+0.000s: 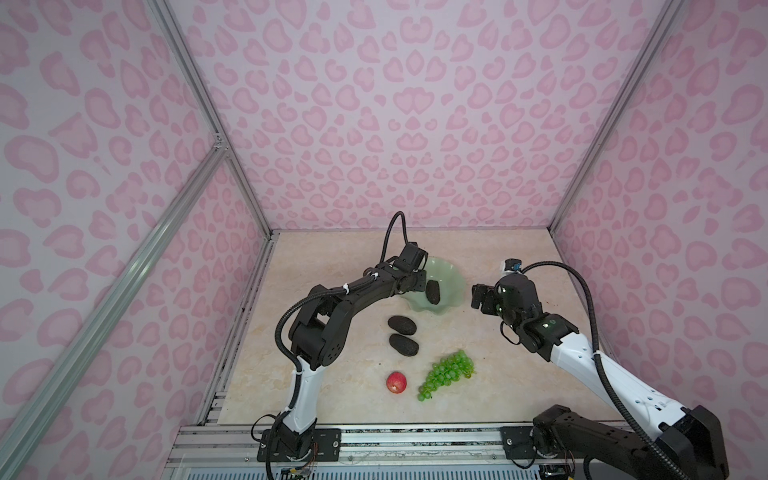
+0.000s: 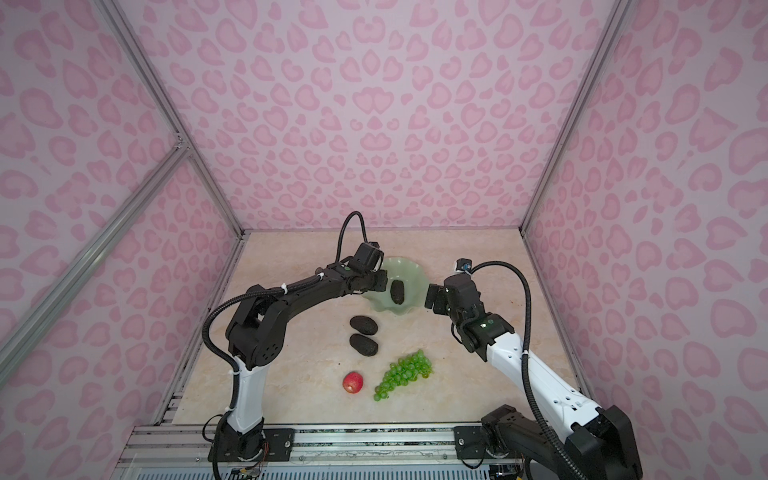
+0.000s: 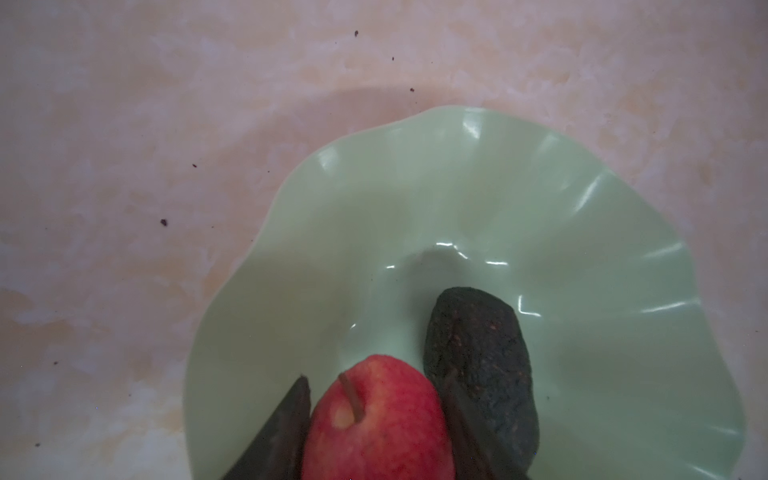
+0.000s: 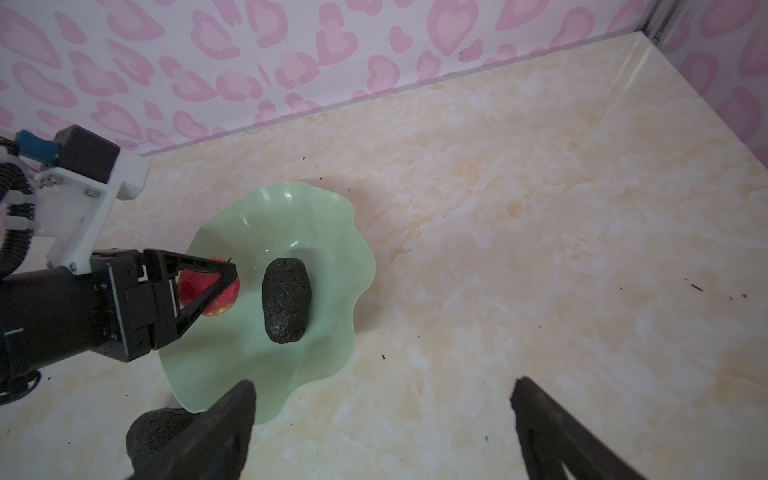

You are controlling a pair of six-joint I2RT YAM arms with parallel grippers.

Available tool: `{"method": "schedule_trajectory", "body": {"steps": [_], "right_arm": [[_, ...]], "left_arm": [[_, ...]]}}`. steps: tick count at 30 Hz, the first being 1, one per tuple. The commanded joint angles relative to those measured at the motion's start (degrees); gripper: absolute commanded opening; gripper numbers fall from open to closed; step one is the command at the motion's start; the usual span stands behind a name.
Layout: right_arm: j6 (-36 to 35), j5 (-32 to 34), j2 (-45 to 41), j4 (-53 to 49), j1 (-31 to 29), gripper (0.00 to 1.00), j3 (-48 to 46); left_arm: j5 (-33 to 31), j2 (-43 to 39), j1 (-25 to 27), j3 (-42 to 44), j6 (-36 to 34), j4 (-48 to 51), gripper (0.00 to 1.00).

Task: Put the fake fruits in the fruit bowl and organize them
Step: 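Grasp the red apple with the left gripper and drop it into the bowl, then place the other red apple in the bowl with the right gripper while the left withdraws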

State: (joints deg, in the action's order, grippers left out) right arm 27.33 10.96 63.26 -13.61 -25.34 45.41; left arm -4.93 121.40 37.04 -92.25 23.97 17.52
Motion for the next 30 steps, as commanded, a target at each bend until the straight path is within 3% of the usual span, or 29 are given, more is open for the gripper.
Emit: {"method": "schedule_trajectory", "body": {"steps": [1,5,10,16,23,30], "right_arm": [[-1.12,0.03,0.01,-0.55,0.36,0.96,0.45],[-1.15,0.03,-0.24,-0.54,0.52,0.96,0.40],[-2.16,-0.64,-0.34,-0.64,0.64,0.95,0.75],[-5.23,-8.96,0.69,-0.81,-0.23,0.92,1.44],[-9.55,-10.58,2.02,-0.58,-10.83,0.89,1.24],[-7.19,-12.41,8.11,-0.50,-24.08,0.86,1.92]], "left_arm": [[-0.15,1.44,-0.05,-1.44,-0.67,2.17,0.58],[0.79,0.64,-0.08,-1.49,-0.59,1.99,0.69],[1.55,-3.24,0.05,-1.38,-0.76,1.65,0.69],[-1.50,-15.73,0.05,1.90,-2.58,-0.36,0.69],[-10.22,-34.18,-0.03,9.90,-6.72,-1.79,0.74],[-19.72,-53.05,-0.71,28.39,-5.08,-2.93,0.81]]}}
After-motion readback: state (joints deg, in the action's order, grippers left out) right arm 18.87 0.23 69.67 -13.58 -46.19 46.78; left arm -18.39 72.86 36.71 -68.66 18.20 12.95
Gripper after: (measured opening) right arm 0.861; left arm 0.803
